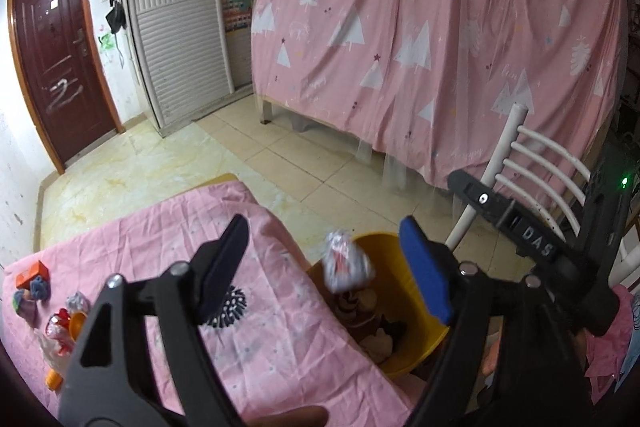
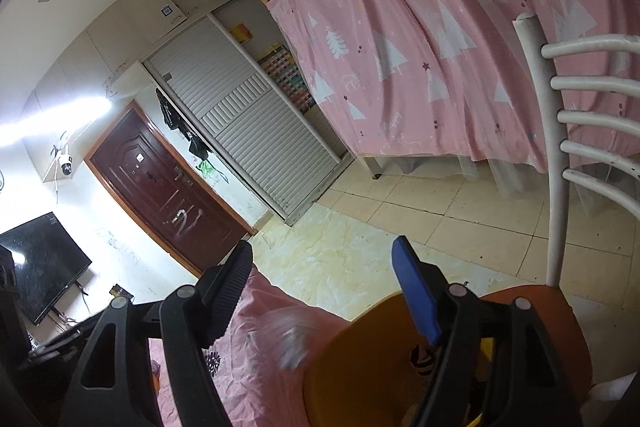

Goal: Collect trash
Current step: 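Carry the foil wrapper and beige sock to the yellow bin and open both grippers, then move both grippers back over the items on the bed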

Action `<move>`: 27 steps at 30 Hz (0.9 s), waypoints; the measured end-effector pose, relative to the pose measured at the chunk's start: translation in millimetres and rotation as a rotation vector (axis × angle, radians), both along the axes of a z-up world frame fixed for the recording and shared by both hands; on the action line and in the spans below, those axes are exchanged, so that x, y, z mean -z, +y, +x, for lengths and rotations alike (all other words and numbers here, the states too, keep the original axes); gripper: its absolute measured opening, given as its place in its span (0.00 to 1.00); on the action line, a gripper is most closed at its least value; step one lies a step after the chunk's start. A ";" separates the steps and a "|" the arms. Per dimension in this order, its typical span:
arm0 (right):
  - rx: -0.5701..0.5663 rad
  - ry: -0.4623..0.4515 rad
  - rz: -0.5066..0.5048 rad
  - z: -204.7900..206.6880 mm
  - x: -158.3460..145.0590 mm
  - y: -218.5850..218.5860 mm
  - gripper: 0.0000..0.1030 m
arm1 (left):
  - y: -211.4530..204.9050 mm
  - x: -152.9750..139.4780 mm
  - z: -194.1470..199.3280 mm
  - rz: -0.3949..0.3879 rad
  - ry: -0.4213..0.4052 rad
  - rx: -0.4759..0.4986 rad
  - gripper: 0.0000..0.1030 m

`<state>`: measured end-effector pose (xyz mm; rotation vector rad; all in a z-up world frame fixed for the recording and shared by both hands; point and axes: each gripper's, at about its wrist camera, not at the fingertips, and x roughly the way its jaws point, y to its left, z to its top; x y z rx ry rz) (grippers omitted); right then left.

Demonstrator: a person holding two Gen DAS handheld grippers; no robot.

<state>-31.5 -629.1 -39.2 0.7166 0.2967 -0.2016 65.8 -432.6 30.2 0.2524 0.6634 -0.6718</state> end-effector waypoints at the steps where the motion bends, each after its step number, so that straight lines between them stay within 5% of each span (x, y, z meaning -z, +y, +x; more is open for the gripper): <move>1: -0.002 0.002 0.000 1.1 -0.5 0.9 0.64 | 1.2 1.9 1.3 0.002 0.005 -0.004 0.72; 27: -0.103 0.023 -0.072 24.4 -9.2 45.5 0.69 | 65.2 -7.3 6.5 -0.060 0.050 -0.082 0.72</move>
